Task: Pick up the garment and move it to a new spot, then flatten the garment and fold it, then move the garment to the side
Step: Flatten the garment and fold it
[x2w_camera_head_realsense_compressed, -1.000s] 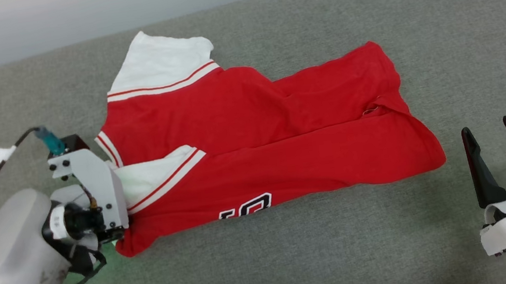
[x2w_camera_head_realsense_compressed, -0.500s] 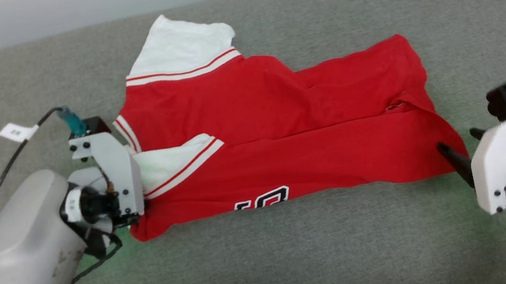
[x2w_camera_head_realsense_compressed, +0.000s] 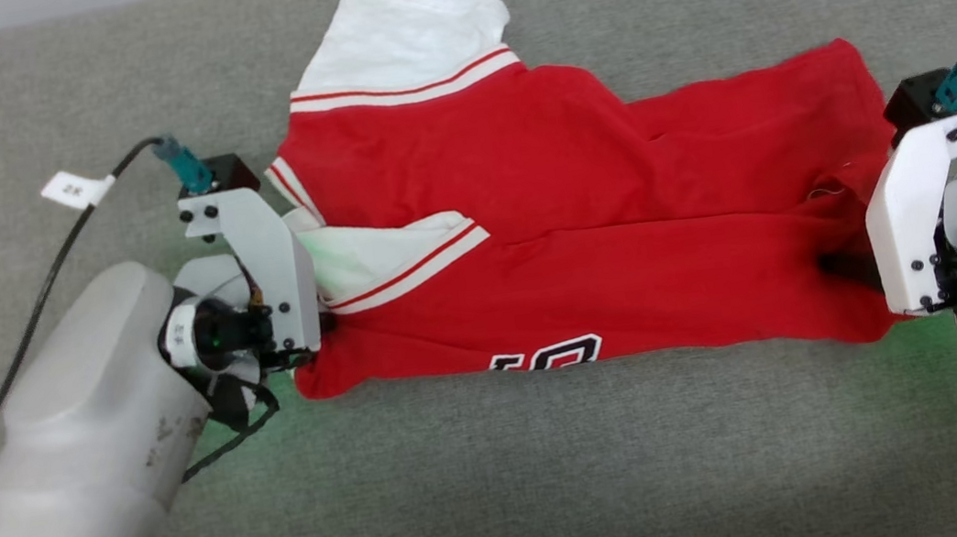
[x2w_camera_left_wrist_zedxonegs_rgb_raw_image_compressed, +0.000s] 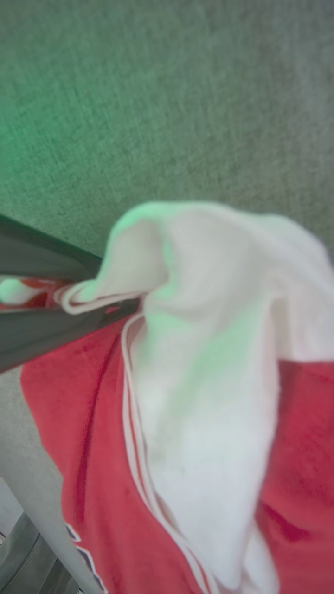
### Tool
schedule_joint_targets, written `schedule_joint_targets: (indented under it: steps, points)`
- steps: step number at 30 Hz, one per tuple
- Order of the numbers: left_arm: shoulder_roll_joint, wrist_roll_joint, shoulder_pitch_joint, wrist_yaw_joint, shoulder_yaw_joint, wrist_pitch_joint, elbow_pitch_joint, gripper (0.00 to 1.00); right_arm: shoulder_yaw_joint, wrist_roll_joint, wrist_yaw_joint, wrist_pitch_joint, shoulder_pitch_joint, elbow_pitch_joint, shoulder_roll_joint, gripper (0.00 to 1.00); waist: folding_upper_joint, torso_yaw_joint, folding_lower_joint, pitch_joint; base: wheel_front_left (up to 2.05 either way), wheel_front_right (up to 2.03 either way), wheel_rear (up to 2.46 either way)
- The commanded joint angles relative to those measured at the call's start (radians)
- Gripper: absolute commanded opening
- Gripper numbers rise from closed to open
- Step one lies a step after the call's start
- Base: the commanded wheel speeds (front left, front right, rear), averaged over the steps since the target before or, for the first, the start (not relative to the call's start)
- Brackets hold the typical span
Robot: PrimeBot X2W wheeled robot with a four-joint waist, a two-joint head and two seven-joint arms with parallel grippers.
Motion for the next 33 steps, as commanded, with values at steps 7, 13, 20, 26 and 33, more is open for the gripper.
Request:
schedule_joint_targets:
  steps: [7, 13, 20, 26, 33]
  points:
    - [-0.057, -0.006, 0.055, -0.022, -0.029, -0.021, 0.075, 0.0, 0.053, 0.032, -0.001, -0.043, -0.018, 0.084, -0.013, 0.0, 0.0, 0.024, 0.0, -0.006, 0.0, 0.0, 0.0]
    - [-0.051, -0.016, 0.052, -0.028, -0.025, -0.001, 0.095, 0.0, 0.059, 0.06, -0.001, -0.071, -0.027, 0.097, -0.058, 0.0, 0.0, 0.021, 0.0, -0.047, 0.0, 0.0, 0.0]
    - [-0.029, -0.013, 0.029, -0.015, -0.025, 0.029, 0.087, 0.0, 0.08, 0.094, -0.001, -0.072, -0.035, 0.094, -0.088, 0.0, 0.0, 0.02, 0.0, -0.1, 0.0, 0.0, 0.0]
    - [-0.012, -0.018, 0.017, 0.005, -0.027, 0.065, 0.054, 0.0, 0.103, 0.118, -0.001, -0.05, -0.024, 0.073, -0.12, 0.0, 0.0, 0.027, 0.0, -0.147, 0.0, 0.0, 0.0]
    - [0.019, -0.022, 0.052, 0.05, -0.039, 0.113, -0.03, 0.0, 0.11, 0.15, -0.001, -0.013, 0.032, 0.0, -0.166, 0.0, 0.0, 0.051, 0.0, -0.181, 0.0, 0.0, 0.0]
